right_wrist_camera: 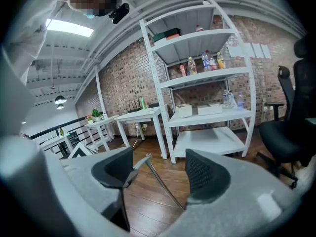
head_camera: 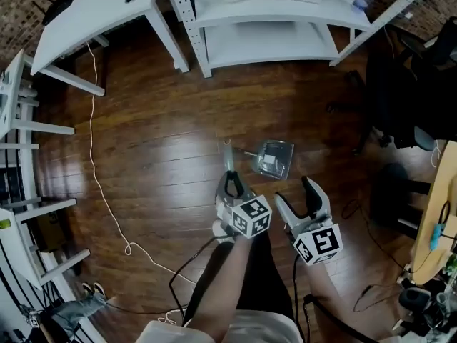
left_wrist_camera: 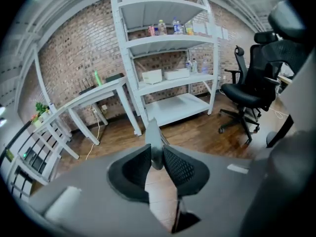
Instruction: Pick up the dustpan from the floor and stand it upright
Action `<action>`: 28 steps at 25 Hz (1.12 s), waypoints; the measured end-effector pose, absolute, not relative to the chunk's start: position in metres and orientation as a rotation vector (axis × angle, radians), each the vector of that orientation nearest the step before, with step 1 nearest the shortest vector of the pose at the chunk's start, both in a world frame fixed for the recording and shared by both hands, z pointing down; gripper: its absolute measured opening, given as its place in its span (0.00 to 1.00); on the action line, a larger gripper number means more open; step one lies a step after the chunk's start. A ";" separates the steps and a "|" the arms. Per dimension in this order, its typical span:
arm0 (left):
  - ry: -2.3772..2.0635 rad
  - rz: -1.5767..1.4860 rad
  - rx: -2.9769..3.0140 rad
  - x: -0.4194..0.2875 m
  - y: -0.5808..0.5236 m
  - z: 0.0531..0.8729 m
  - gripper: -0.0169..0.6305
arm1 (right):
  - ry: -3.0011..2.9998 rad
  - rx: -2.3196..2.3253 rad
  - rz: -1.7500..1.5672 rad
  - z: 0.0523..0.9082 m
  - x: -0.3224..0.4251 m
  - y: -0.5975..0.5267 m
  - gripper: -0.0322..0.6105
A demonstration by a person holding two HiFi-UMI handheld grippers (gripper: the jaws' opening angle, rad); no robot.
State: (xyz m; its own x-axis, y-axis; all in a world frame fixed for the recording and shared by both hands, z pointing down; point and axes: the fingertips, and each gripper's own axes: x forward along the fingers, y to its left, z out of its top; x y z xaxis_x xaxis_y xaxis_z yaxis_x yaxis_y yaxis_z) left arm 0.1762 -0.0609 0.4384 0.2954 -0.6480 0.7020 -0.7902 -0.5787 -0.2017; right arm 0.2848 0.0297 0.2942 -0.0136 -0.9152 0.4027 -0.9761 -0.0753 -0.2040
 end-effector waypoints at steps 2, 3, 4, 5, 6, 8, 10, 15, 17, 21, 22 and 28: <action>-1.263 1.147 2.453 0.203 -0.041 0.431 0.17 | -2.008 2.167 0.683 0.287 0.299 0.047 0.55; -1.217 1.142 2.490 0.215 -0.030 0.427 0.17 | -1.999 2.208 0.689 0.280 0.306 0.056 0.55; -1.170 1.139 2.523 0.227 -0.020 0.425 0.17 | -1.990 2.254 0.688 0.272 0.313 0.065 0.55; -1.126 1.140 2.553 0.237 -0.011 0.423 0.17 | -1.978 2.304 0.680 0.262 0.320 0.073 0.55; -1.087 1.145 2.580 0.245 -0.001 0.421 0.17 | -1.965 2.353 0.665 0.251 0.327 0.082 0.55; -1.028 1.160 2.620 0.255 0.015 0.420 0.17 | -1.936 2.440 0.626 0.230 0.339 0.098 0.55; -0.981 1.172 2.649 0.257 0.029 0.420 0.17 | -1.913 2.505 0.584 0.212 0.347 0.114 0.55; -0.856 1.167 2.713 0.258 0.063 0.420 0.17 | -1.867 2.522 0.478 0.193 0.349 0.145 0.55; -0.806 1.153 2.725 0.261 0.072 0.419 0.17 | -1.846 2.481 0.411 0.188 0.345 0.155 0.55; -0.735 1.114 2.747 0.265 0.086 0.413 0.20 | -1.823 2.485 0.354 0.175 0.335 0.180 0.55; -0.724 1.097 2.761 0.263 0.091 0.410 0.20 | -1.815 2.483 0.340 0.172 0.330 0.188 0.55; -0.779 0.965 2.737 0.227 0.104 0.392 0.23 | -1.749 2.510 0.282 0.150 0.300 0.241 0.55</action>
